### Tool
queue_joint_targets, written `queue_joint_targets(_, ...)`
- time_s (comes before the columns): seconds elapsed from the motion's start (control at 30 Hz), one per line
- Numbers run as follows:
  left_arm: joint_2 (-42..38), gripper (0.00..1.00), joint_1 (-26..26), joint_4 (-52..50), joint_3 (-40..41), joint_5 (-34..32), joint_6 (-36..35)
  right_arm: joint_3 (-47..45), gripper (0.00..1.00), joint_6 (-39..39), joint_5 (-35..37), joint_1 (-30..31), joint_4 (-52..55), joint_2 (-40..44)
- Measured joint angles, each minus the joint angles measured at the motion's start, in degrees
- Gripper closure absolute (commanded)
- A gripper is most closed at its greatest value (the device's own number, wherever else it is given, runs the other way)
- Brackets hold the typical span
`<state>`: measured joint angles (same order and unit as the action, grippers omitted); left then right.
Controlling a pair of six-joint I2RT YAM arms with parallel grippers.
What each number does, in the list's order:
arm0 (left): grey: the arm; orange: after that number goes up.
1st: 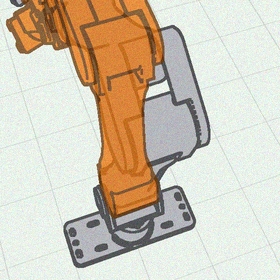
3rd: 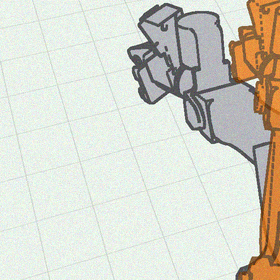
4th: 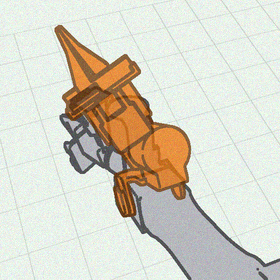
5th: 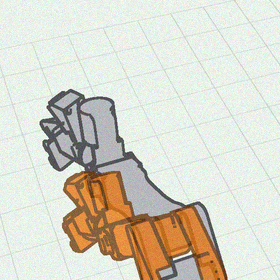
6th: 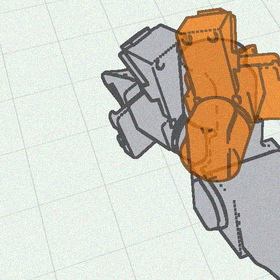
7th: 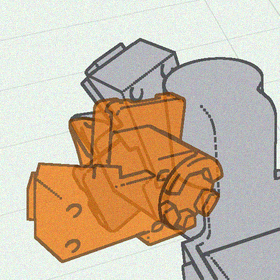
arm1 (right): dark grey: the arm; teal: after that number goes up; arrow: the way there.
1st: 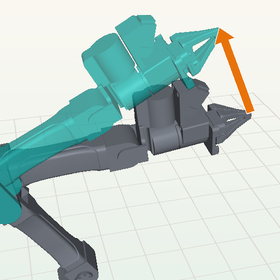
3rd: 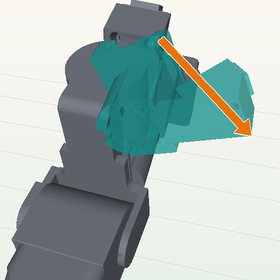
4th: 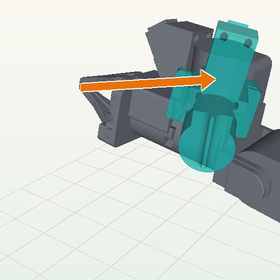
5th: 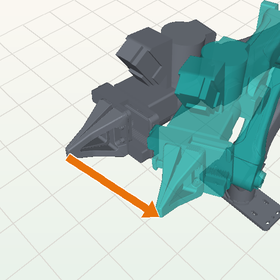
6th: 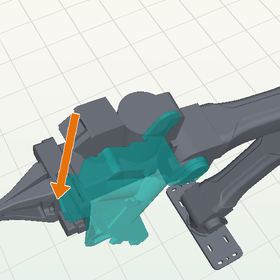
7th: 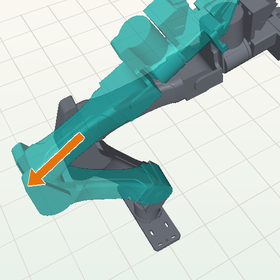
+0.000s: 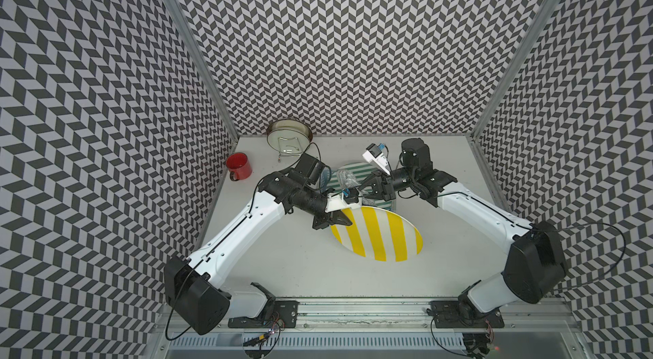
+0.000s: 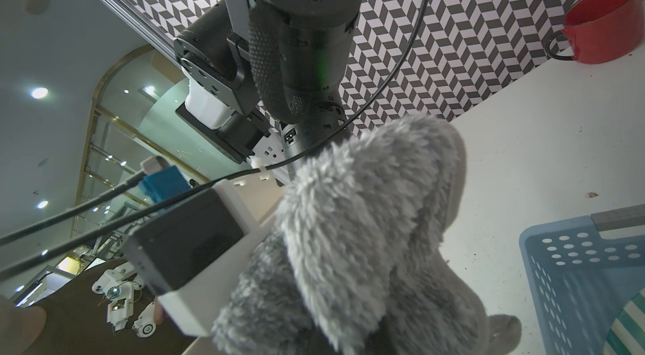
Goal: Wipe the wet plate dry
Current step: Wipe the plate with towel.
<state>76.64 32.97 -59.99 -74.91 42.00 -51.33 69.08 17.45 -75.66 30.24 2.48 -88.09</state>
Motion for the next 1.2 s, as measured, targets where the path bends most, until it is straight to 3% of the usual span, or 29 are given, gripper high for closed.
queue_joint_targets(0.33,0.0,1.00,-1.0,0.3,0.0,-1.0,0.7,-1.4,1.00,-1.6,-1.2,0.0,0.2,2.3)
queue_joint_targets(1.2,-2.3,1.00,-11.9,-2.3,-1.1,1.0,-2.3,-3.7,1.00,-1.8,-0.7,-3.2,-0.9,4.0)
